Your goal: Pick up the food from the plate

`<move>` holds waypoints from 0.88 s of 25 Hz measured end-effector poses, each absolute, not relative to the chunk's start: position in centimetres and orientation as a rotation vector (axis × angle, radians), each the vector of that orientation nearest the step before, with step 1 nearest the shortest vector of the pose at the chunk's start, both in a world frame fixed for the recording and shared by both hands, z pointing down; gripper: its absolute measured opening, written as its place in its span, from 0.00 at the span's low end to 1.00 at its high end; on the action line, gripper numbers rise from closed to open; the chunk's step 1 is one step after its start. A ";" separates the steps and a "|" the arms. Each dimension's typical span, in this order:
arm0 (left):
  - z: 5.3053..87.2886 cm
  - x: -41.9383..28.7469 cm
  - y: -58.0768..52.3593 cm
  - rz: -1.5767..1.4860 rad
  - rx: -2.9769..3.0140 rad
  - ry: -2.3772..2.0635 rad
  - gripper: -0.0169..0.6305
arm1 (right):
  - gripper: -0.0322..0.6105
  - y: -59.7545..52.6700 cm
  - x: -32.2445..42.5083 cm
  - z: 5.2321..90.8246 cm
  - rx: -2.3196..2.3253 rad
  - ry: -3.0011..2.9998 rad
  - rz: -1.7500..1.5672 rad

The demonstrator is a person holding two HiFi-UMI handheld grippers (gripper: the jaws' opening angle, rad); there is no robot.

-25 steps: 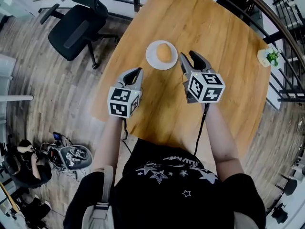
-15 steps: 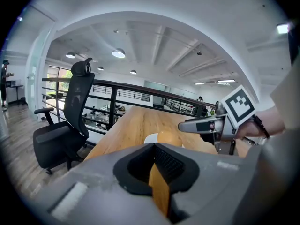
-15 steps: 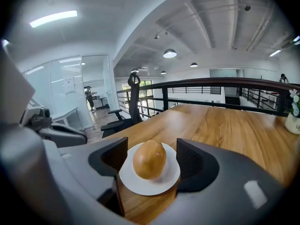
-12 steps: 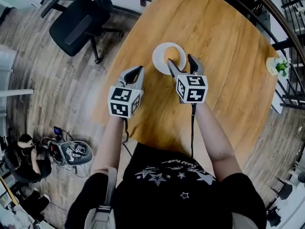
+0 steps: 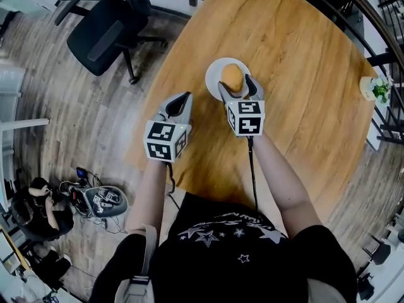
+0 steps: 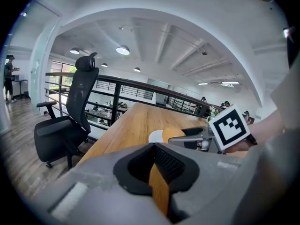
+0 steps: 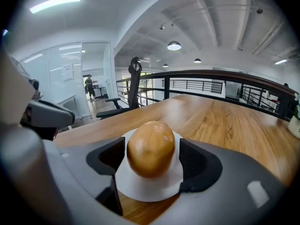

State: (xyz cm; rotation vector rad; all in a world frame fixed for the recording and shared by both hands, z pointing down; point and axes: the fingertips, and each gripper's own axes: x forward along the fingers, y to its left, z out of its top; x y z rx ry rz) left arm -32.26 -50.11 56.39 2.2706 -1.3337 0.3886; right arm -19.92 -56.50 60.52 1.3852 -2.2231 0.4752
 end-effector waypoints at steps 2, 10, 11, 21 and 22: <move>56.5 -32.3 -49.9 0.391 2.262 -1.338 0.03 | 0.60 -56.6 -20.1 60.8 1.381 -2.225 0.462; 56.8 -32.5 -49.1 0.402 2.247 -1.345 0.03 | 0.57 -56.5 -20.2 61.1 1.357 -2.218 0.451; 56.8 -32.5 -48.9 0.401 2.247 -1.345 0.03 | 0.57 -56.4 -20.2 61.0 1.350 -2.218 0.448; 55.3 -32.4 -47.0 0.386 2.255 -1.355 0.03 | 0.57 -55.3 -20.2 57.8 1.340 -2.293 0.531; 54.9 -32.5 -46.8 0.383 2.260 -1.359 0.03 | 0.57 -55.2 -20.1 57.3 1.343 -2.297 0.535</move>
